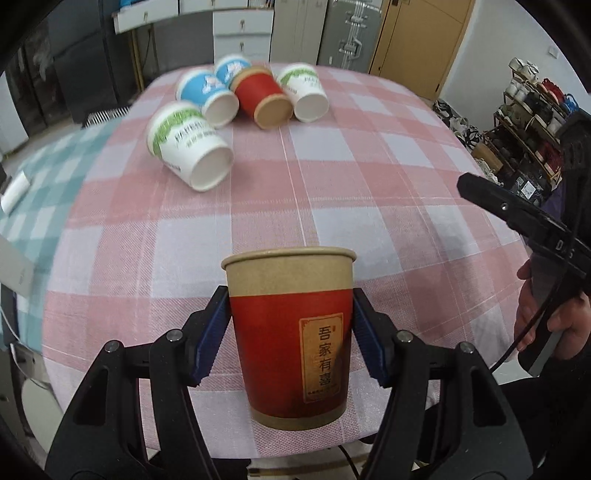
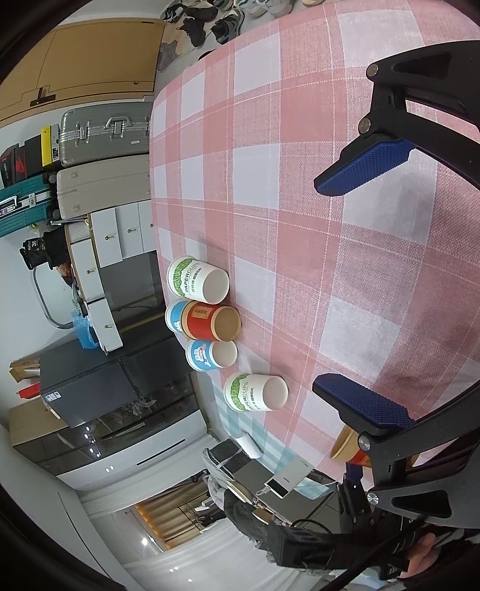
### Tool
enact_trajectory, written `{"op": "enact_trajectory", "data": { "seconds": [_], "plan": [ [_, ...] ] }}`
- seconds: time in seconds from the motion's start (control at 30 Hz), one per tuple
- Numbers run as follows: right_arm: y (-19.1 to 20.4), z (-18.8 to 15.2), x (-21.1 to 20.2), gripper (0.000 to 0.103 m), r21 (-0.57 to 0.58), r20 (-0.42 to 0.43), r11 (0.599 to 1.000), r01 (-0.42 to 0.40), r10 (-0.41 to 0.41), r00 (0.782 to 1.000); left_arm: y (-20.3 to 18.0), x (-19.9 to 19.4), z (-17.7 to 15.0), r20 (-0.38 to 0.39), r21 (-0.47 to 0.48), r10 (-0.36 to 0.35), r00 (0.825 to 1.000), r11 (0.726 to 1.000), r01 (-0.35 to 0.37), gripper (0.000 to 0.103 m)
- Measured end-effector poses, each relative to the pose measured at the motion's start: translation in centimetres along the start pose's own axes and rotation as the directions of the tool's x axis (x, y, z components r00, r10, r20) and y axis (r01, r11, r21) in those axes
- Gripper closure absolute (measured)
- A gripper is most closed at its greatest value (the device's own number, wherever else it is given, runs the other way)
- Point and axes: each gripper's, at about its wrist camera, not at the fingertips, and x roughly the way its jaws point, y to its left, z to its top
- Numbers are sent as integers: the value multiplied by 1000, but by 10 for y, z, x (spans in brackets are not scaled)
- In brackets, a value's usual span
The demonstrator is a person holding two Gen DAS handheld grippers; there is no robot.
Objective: Flip cup upright
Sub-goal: 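Carry the red cup with the left tool, lower it, open fingers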
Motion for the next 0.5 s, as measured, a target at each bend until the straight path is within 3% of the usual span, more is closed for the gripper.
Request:
{"op": "enact_trajectory", "data": {
  "seconds": [0.27,0.5],
  "plan": [
    [-3,1,-3,4,8,6,1000,-11,11,1000,-5,21,-1,-62,-10,-7,998,1000,7,41],
    [1,1,-7,4,-1,14,999,-48,48,999,-9,27,2,-68,-5,-4,998,1000,3,37]
  ]
}}
